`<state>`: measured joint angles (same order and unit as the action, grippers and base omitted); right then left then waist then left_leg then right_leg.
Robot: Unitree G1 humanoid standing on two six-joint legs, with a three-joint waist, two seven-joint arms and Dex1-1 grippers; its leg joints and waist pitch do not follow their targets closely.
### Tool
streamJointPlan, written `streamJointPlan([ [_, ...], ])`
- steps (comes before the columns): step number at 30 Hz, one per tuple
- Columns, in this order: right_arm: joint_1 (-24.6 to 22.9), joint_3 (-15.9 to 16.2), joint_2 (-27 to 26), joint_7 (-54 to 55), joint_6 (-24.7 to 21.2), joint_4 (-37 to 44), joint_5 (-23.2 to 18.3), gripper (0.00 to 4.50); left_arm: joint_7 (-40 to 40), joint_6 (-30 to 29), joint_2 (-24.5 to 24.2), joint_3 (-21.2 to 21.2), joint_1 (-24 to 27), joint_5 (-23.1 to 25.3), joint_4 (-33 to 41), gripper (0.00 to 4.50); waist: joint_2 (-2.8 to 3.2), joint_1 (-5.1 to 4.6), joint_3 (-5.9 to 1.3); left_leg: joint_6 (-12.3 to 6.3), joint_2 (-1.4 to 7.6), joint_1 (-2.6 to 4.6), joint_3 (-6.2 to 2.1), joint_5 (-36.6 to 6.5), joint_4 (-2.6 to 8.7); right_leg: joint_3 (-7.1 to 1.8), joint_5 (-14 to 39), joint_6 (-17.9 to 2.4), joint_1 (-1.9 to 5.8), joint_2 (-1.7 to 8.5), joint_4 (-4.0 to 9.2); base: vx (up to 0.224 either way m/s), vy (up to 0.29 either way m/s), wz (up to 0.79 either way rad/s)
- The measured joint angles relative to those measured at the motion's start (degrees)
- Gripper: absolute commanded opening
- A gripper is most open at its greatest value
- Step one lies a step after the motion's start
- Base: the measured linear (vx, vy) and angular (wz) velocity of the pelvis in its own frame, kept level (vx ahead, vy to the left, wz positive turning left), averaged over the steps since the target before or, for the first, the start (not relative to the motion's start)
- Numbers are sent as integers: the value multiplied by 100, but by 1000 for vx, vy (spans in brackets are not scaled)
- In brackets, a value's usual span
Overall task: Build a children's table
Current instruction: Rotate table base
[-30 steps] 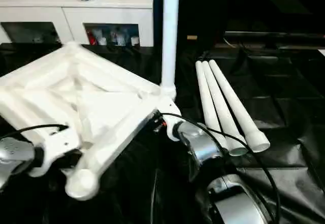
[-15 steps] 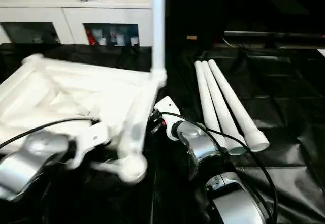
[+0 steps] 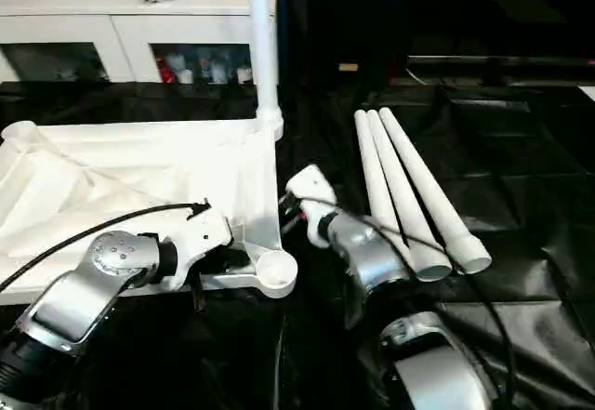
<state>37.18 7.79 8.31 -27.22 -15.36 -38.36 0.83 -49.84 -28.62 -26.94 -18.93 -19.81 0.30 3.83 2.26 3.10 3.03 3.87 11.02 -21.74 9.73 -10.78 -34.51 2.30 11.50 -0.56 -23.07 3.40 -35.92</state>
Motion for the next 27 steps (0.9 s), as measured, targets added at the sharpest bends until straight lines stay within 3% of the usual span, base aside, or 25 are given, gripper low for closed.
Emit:
streamJointPlan([
  [4,-60,-412,203,274,-932,798,-177,47,-108,-79,-211,410,247,-339,554,67,-1,31,-1,0,0,3,1,0,1,-2,1,1,1,-1,4,0,0,0],
  [5,-82,-519,233,374,-1117,924,-188,76,-123,-78,-225,465,307,-411,635,86,-1,37,-1,0,-1,3,1,0,0,-2,1,1,2,0,5,0,0,0],
  [11,-363,-961,253,1033,-2854,2177,-109,119,-47,-50,-162,806,624,-707,1038,133,-2,36,-1,8,-1,5,3,4,3,-5,2,3,0,-1,1,0,0,0],
  [16,-558,-1199,268,1429,-3922,3104,-88,168,76,-112,-77,1006,786,-954,1298,179,-4,32,-2,13,-2,21,4,7,7,-10,5,9,5,-1,-1,0,0,0],
  [24,-648,-1324,256,1679,-4692,3760,-34,239,135,-148,28,1068,877,-1187,1411,254,-6,24,-2,38,-3,33,4,22,30,-12,9,16,4,-3,-6,0,0,0],
  [27,-751,-1365,303,1687,-4961,3924,-28,250,137,-208,26,1071,911,-1215,1483,262,-7,25,-1,39,-3,34,4,23,31,-13,12,22,4,-4,-6,0,0,0],
])
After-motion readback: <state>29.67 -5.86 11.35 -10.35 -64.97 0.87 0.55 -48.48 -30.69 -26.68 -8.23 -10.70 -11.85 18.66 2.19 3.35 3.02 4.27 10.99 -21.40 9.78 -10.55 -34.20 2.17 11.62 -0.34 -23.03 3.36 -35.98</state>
